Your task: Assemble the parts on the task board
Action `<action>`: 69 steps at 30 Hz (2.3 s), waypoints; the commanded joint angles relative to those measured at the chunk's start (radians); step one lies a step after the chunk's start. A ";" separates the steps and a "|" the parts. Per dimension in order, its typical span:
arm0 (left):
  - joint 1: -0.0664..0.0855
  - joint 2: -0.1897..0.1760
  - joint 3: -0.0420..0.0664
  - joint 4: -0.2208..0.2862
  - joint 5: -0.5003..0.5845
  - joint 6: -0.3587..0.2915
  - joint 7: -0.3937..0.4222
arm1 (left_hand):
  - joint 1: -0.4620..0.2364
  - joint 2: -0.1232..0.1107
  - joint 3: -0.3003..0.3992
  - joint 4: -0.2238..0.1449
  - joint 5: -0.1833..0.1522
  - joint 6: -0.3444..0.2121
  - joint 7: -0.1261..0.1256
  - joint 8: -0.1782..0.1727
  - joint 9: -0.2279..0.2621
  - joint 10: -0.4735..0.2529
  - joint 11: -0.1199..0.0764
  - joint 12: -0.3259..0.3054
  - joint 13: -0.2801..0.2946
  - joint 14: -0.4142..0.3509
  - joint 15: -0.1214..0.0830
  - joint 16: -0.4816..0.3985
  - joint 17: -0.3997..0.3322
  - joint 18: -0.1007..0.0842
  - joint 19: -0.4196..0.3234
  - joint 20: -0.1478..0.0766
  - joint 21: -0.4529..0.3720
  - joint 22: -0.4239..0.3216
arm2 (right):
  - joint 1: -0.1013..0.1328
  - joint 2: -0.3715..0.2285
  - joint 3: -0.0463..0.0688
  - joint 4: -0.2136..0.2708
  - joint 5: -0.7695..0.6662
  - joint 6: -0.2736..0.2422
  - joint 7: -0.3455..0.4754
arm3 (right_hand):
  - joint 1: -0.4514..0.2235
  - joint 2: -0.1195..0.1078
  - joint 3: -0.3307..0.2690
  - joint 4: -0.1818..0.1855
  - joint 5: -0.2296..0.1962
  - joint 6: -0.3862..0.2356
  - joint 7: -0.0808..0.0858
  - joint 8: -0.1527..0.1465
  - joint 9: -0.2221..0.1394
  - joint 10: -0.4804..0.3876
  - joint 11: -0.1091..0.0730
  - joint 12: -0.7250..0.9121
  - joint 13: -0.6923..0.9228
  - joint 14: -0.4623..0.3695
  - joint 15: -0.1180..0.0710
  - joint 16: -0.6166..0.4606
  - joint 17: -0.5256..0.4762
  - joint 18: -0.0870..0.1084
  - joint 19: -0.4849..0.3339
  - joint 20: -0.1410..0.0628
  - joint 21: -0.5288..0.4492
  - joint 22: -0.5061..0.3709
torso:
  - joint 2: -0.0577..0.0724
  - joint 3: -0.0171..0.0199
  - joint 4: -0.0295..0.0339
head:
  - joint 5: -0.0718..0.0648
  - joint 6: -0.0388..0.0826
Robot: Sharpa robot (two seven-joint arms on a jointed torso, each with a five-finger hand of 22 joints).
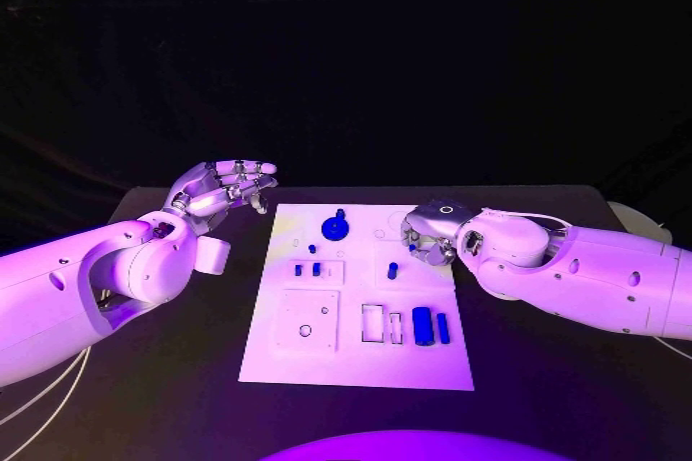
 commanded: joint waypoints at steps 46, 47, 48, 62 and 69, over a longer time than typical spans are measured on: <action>-0.002 0.010 0.000 -0.008 0.005 0.016 -0.002 | 0.009 0.002 -0.001 -0.012 0.002 0.000 0.005 0.000 0.000 -0.012 -0.001 0.007 0.002 -0.004 0.000 -0.009 -0.004 0.007 0.000 -0.007 0.001 0.004 | 0.002 -0.082 0.008 0.164 -0.023 -0.221 -0.019 | -0.023 0.062 0.041 -0.061 -0.032 0.055 -0.024 0.033 0.038 0.075 -0.024 -0.021 -0.003 0.046 -0.028 0.002 0.001 -0.027 0.067 -0.021 0.054 0.226 | -0.002 0.0000 -0.0015 | 0.002 0.004; -0.002 0.010 0.000 -0.008 0.005 0.016 -0.002 | 0.009 0.002 -0.001 -0.012 0.002 0.000 0.005 0.000 0.000 -0.012 -0.001 0.007 0.002 -0.004 0.000 -0.009 -0.004 0.007 0.000 -0.007 0.001 0.004 | 0.002 -0.083 0.008 0.167 -0.023 -0.222 -0.019 | -0.023 0.062 0.040 -0.062 -0.031 0.055 -0.024 0.033 0.039 0.076 -0.024 -0.021 -0.003 0.046 -0.028 0.002 0.001 -0.028 0.067 -0.021 0.055 0.227 | -0.002 -0.0002 -0.0015 | 0.003 0.004; -0.003 0.011 0.000 -0.008 0.005 0.016 -0.002 | 0.009 0.002 -0.001 -0.012 0.002 0.000 0.005 0.000 0.000 -0.012 -0.001 0.007 0.002 -0.004 0.000 -0.009 -0.004 0.007 0.000 -0.007 0.001 0.004 | 0.002 -0.084 0.009 0.181 -0.019 -0.226 -0.017 | -0.023 0.062 0.040 -0.062 -0.031 0.055 -0.024 0.033 0.039 0.076 -0.024 -0.021 -0.003 0.046 -0.028 0.002 0.001 -0.028 0.067 -0.021 0.055 0.227 | -0.002 -0.0004 -0.0015 | 0.006 0.004; -0.005 0.037 0.000 -0.012 0.005 0.017 -0.001 | 0.008 0.002 -0.002 -0.013 0.002 -0.001 0.006 -0.001 0.000 -0.014 -0.001 0.008 0.002 -0.005 0.001 -0.009 -0.005 0.007 0.000 -0.007 0.002 0.004 | -0.018 -0.001 0.009 0.283 0.028 -0.263 0.030 | -0.024 0.060 0.042 -0.067 -0.023 0.054 -0.023 0.033 0.040 0.077 -0.024 -0.025 -0.003 0.045 -0.028 0.001 -0.001 -0.027 0.067 -0.022 0.054 0.226 | -0.006 -0.0042 0.0016 | 0.075 -0.005; -0.005 0.050 0.000 -0.014 0.005 0.017 -0.002 | 0.008 0.002 -0.002 -0.013 0.002 -0.002 0.006 -0.002 0.000 -0.014 0.000 0.009 0.003 -0.005 0.001 -0.009 -0.005 0.007 0.000 -0.006 0.002 0.005 | -0.065 0.079 0.003 0.235 0.049 -0.239 0.054 | -0.026 0.060 0.042 -0.069 -0.020 0.053 -0.022 0.032 0.041 0.077 -0.023 -0.027 -0.004 0.045 -0.028 0.000 -0.004 -0.027 0.066 -0.022 0.052 0.226 | -0.006 -0.0059 0.0055 | 0.104 -0.016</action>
